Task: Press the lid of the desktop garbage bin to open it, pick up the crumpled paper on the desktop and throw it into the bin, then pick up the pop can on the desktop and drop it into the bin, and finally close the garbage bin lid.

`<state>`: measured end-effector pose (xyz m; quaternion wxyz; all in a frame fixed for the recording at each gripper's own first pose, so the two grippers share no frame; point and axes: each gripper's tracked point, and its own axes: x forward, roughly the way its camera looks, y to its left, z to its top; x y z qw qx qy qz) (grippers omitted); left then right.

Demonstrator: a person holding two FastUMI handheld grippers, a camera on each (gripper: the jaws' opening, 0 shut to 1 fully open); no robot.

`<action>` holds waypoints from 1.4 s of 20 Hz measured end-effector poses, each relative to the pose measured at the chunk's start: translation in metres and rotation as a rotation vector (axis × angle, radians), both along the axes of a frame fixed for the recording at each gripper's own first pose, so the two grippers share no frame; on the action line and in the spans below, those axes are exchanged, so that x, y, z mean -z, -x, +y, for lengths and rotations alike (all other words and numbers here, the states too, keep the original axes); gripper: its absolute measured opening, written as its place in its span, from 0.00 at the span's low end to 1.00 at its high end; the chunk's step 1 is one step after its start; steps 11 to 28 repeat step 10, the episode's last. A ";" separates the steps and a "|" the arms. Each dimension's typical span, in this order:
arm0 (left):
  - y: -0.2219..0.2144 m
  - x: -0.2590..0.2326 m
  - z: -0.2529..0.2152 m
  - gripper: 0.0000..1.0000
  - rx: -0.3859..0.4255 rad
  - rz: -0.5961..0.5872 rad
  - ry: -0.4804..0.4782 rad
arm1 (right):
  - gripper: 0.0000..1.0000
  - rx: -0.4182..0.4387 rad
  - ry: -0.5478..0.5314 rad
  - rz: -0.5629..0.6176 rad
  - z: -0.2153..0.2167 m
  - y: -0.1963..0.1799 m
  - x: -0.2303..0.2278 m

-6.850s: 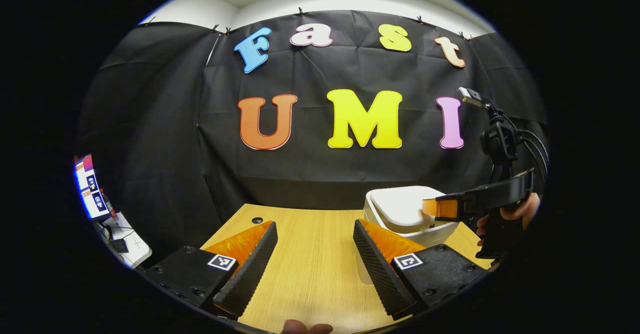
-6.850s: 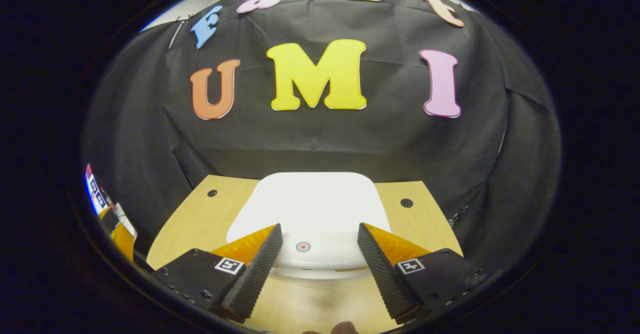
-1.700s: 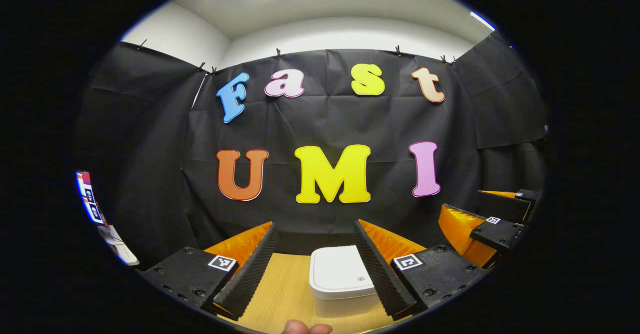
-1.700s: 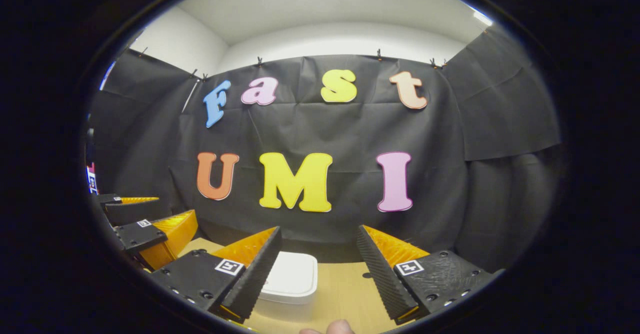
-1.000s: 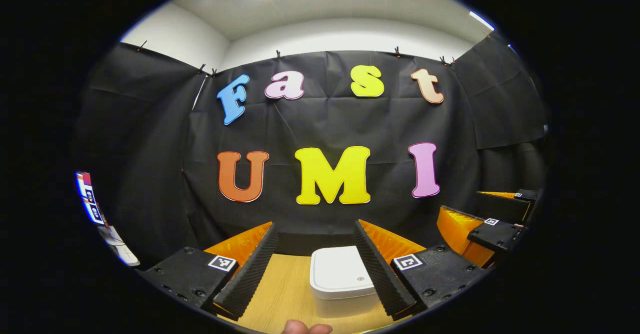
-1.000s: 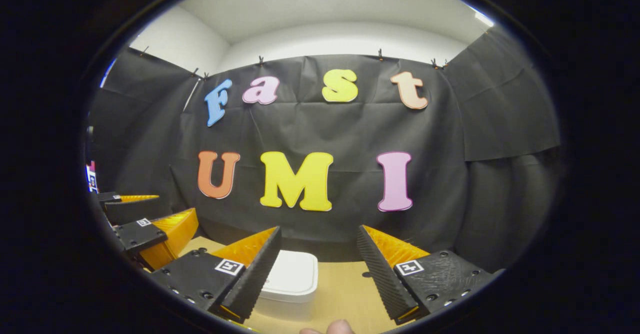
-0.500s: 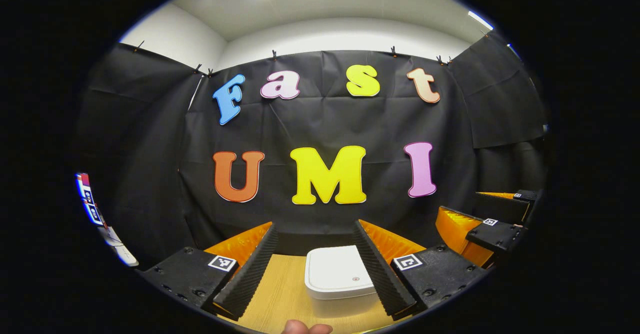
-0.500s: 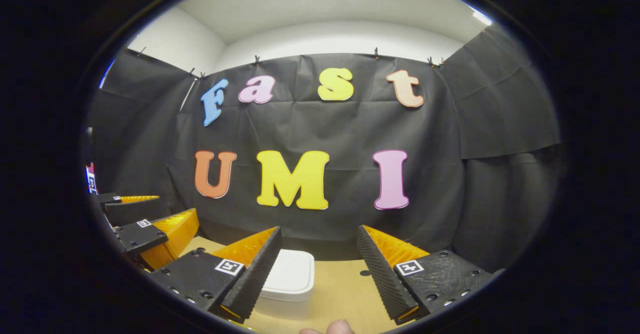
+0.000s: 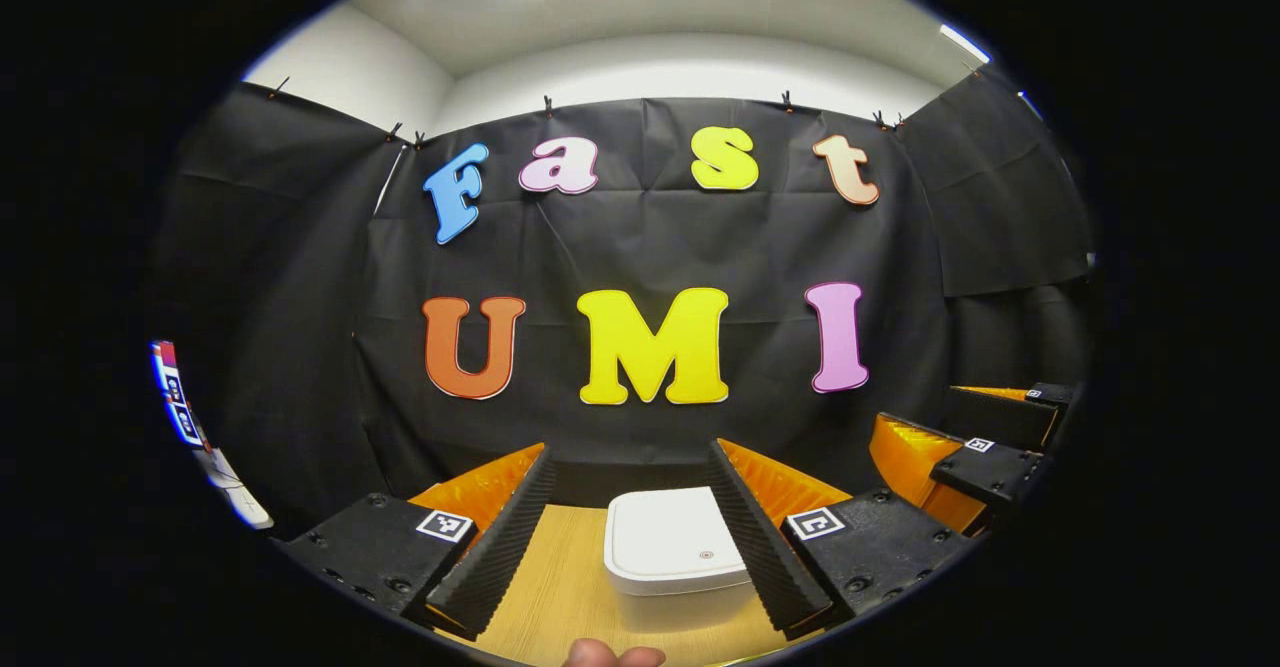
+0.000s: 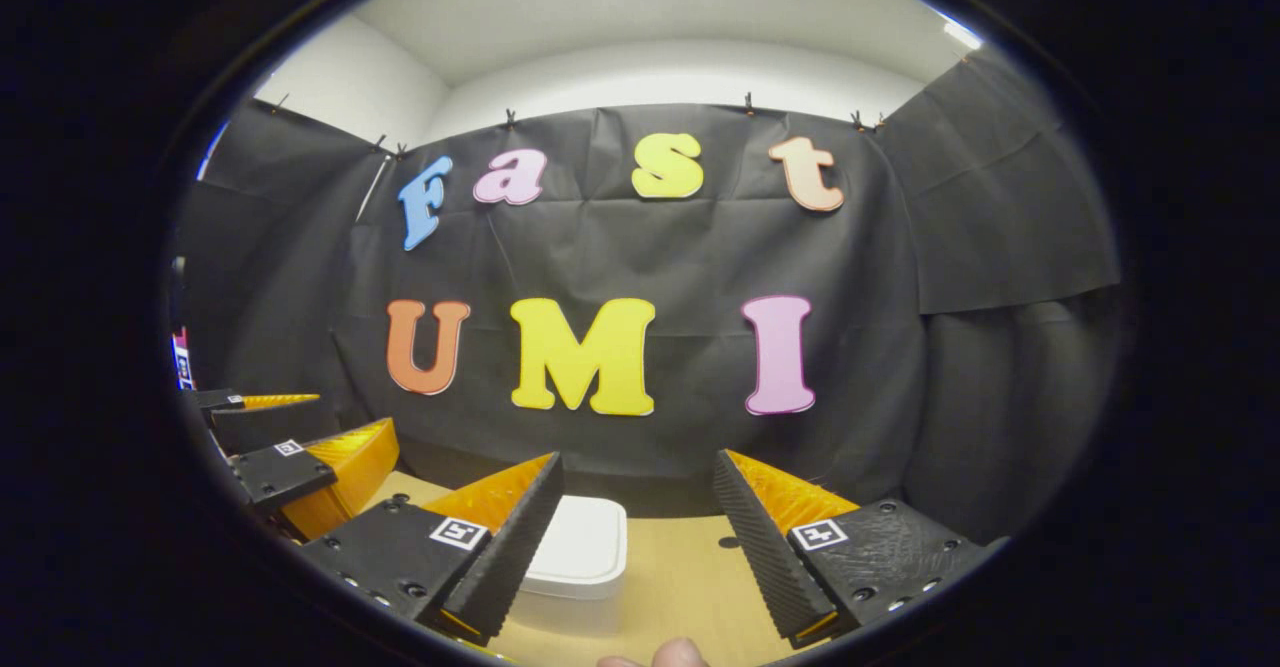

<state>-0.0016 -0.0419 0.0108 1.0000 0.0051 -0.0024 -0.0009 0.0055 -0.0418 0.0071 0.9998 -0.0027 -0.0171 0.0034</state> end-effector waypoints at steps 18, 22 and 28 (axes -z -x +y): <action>-0.001 0.002 0.009 0.98 -0.016 0.001 0.014 | 0.95 -0.001 -0.007 0.006 0.004 0.000 0.003; -0.001 0.002 0.009 0.98 -0.016 0.001 0.014 | 0.95 -0.001 -0.007 0.006 0.004 0.000 0.003; -0.001 0.002 0.009 0.98 -0.016 0.001 0.014 | 0.95 -0.001 -0.007 0.006 0.004 0.000 0.003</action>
